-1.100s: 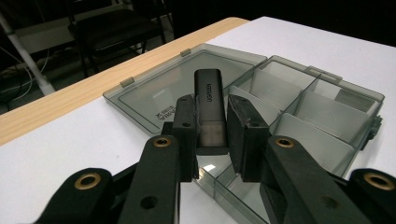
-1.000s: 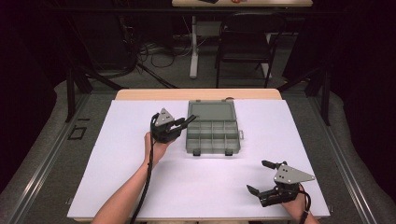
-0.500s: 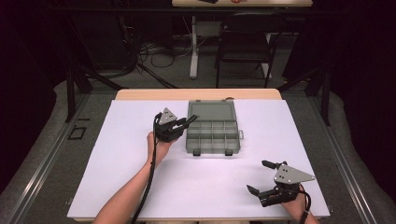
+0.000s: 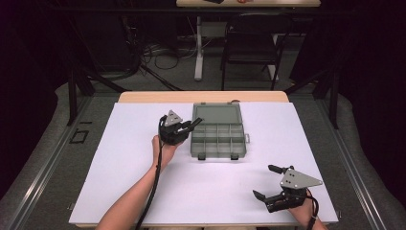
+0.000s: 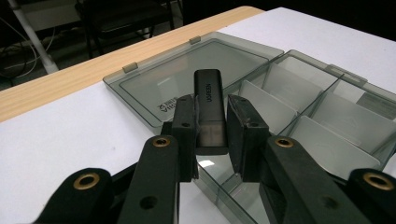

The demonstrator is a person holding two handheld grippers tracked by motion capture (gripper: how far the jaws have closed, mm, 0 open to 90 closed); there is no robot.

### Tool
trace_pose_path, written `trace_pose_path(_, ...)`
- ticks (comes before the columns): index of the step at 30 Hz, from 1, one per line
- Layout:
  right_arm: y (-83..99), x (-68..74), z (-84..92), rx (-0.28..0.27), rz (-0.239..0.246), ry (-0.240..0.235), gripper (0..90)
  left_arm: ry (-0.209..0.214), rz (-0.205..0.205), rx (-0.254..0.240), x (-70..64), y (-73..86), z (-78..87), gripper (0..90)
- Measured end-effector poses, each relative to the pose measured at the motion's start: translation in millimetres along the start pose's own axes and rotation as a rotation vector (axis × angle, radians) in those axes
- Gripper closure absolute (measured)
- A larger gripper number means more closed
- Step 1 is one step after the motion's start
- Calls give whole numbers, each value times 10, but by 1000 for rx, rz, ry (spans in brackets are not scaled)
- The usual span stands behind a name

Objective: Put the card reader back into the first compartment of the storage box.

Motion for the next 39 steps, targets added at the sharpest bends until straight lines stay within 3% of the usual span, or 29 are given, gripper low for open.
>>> trace_pose_path(12,3,-1,-1,3,-2,-1,9,6,-7,26,-5,6,-70,743)
trace_pose_path(21,6,-1,-8,9,-6,-1,9,6,13,72,6,31,-125,742)
trace_pose_path(27,7,-2,-8,8,-6,-2,9,2,26,76,12,35,-142,742)
trace_pose_path(39,12,-6,-7,15,-8,-7,9,-15,28,118,-5,72,-235,728)
Point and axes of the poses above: each handheld gripper's, and its own axes: z roughly backward along the jaws, y roughly out of its underside, x roughly to its left, the point moved 2 cm from there along -z, roughly forward along the jaws, and after that the axes turned 7 degrees about z, right-handed, at the moved point
